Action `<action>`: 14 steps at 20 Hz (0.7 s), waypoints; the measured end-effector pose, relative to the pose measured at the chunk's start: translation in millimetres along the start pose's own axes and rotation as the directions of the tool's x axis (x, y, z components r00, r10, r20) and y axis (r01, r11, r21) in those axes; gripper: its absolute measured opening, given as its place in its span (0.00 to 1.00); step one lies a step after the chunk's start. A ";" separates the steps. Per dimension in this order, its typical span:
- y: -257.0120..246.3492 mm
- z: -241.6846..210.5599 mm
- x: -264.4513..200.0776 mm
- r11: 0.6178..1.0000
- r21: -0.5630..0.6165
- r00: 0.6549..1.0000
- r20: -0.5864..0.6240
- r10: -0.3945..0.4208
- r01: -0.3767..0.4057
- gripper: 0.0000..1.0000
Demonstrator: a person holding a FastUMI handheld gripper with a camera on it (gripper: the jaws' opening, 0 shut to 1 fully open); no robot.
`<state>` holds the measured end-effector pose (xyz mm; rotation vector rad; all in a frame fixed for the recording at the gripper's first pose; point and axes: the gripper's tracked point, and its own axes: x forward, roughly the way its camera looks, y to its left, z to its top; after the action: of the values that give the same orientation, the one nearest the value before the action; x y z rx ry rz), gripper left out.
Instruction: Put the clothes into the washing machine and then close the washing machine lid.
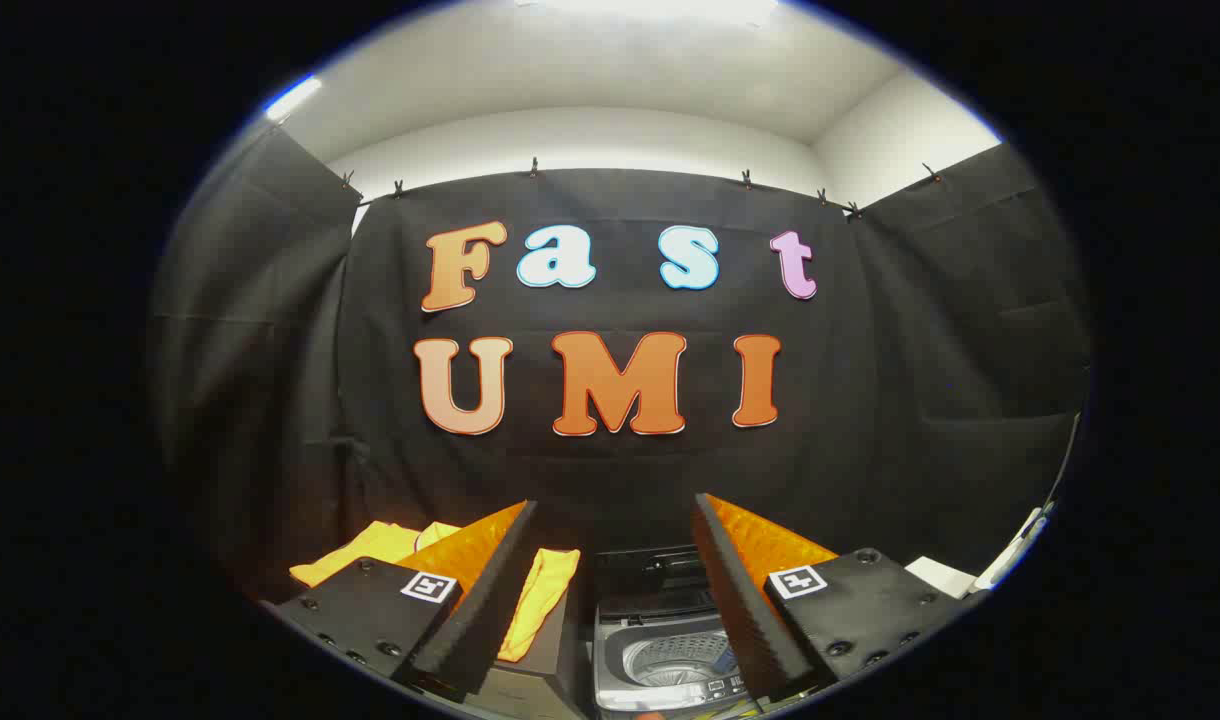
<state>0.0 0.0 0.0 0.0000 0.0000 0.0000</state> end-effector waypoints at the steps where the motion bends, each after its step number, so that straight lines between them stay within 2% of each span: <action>1: -1.5 -1.1 1.1 1.000 -0.003 1.000 -0.003 -0.003 0.003 0.97; 14: -2.1 -0.8 6.4 1.000 0.002 1.000 -0.003 -0.011 0.011 0.97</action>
<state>6.4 -2.1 -0.8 0.0017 0.0029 -0.0107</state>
